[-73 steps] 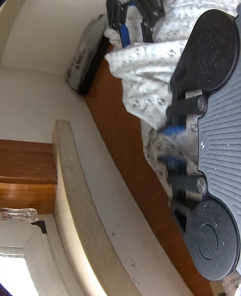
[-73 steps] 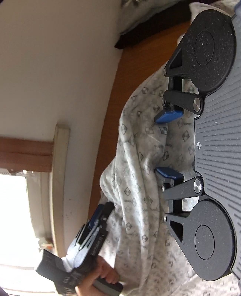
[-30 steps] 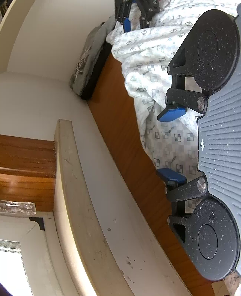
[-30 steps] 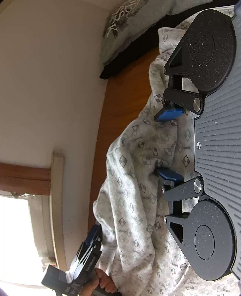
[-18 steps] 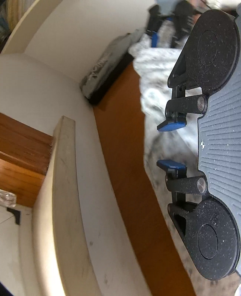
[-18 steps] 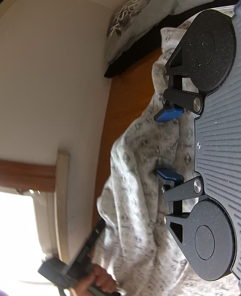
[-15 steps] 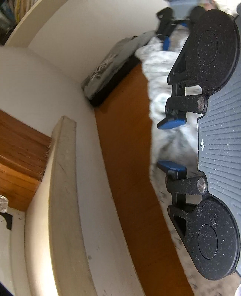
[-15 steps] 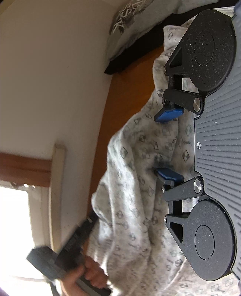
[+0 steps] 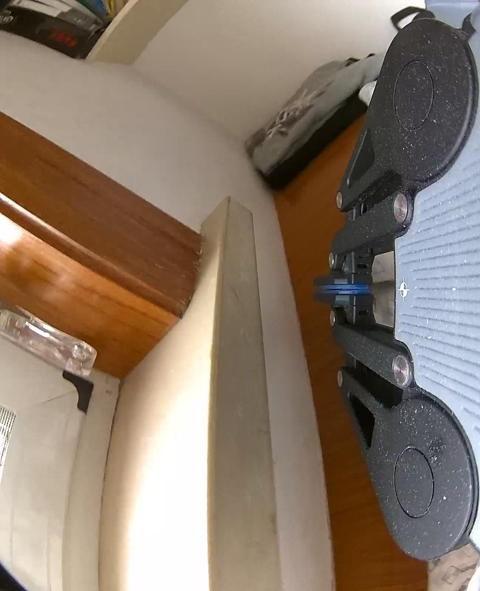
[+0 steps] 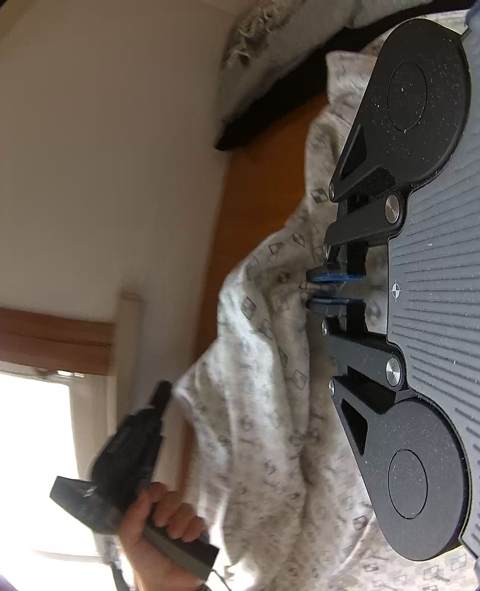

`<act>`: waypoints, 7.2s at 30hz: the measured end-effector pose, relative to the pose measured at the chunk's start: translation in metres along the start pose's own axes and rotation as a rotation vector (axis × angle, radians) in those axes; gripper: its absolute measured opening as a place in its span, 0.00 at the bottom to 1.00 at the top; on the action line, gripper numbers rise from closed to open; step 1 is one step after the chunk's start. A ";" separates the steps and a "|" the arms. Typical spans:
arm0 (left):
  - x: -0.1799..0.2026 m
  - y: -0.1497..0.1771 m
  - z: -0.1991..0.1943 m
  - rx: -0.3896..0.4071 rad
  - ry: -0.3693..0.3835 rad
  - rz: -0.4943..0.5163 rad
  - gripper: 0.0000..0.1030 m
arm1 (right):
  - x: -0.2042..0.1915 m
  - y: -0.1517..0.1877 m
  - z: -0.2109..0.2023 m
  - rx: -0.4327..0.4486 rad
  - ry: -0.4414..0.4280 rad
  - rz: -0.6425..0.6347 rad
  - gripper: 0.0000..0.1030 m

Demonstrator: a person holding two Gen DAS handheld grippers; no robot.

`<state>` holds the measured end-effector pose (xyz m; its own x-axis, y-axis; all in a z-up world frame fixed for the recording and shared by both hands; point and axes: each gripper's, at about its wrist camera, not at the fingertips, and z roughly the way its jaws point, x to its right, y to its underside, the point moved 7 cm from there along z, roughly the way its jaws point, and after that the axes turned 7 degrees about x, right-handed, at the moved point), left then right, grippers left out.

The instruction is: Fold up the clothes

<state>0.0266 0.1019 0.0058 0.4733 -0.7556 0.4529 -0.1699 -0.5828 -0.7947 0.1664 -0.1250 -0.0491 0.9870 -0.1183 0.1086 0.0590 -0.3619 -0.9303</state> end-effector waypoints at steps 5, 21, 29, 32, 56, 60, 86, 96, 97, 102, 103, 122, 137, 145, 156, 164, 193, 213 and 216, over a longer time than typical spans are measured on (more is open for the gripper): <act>-0.001 0.004 0.000 -0.009 -0.027 0.003 0.18 | 0.006 -0.001 -0.005 0.032 0.060 0.023 0.07; 0.032 0.045 0.013 -0.187 0.103 0.178 0.36 | 0.040 -0.011 -0.014 -0.019 0.020 -0.009 0.38; 0.019 0.025 -0.001 -0.060 0.122 0.093 0.03 | 0.017 -0.005 0.007 -0.050 -0.044 -0.089 0.15; 0.005 0.012 -0.005 -0.014 0.078 0.069 0.02 | 0.022 -0.016 -0.010 0.039 0.006 -0.100 0.01; -0.009 0.027 0.005 -0.053 0.115 0.067 0.02 | 0.017 -0.030 0.022 -0.082 -0.005 -0.117 0.51; -0.009 0.017 -0.003 -0.009 0.139 0.035 0.02 | 0.011 -0.036 0.048 -0.113 -0.023 -0.123 0.48; -0.013 0.026 0.000 -0.089 0.113 0.070 0.18 | 0.026 -0.003 -0.048 -0.038 0.045 -0.047 0.34; -0.003 0.039 0.006 -0.125 0.107 0.140 0.18 | 0.079 0.001 -0.017 -0.100 0.128 0.279 0.34; -0.003 0.039 0.006 -0.126 0.107 0.143 0.18 | 0.079 0.001 -0.013 -0.107 0.124 0.299 0.34; -0.002 0.041 0.007 -0.139 0.112 0.153 0.18 | 0.071 -0.003 0.001 -0.153 0.089 0.347 0.34; -0.001 0.042 0.007 -0.146 0.117 0.154 0.18 | 0.070 -0.002 0.006 -0.179 0.081 0.358 0.34; -0.011 0.026 -0.008 -0.024 0.075 0.123 0.02 | 0.095 -0.016 0.009 -0.022 0.174 0.404 0.05; 0.004 0.047 0.000 -0.146 0.142 0.206 0.16 | 0.079 0.008 0.022 -0.197 0.088 0.552 0.41; -0.011 0.027 -0.025 0.018 0.074 0.161 0.02 | 0.082 -0.033 0.003 0.188 0.125 0.494 0.06; -0.020 0.029 -0.013 -0.014 0.025 0.152 0.02 | 0.083 0.000 0.005 -0.118 0.160 0.310 0.42; -0.023 0.030 -0.009 -0.026 0.025 0.150 0.02 | 0.060 0.011 0.030 -0.202 0.121 0.070 0.54; -0.009 0.043 -0.011 -0.165 0.039 0.288 0.12 | 0.055 0.008 0.032 -0.140 0.131 0.482 0.49; -0.017 0.030 -0.067 -0.145 -0.018 0.351 0.29 | 0.020 -0.005 0.039 -0.077 0.063 0.196 0.39; -0.033 0.029 -0.098 -0.150 -0.064 0.376 0.29 | 0.015 -0.002 0.048 -0.115 0.037 0.160 0.52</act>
<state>-0.0783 0.0811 0.0076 0.4058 -0.9071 0.1119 -0.4634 -0.3097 -0.8302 0.1884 -0.0822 -0.0626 0.9762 -0.2157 -0.0225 -0.1175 -0.4390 -0.8907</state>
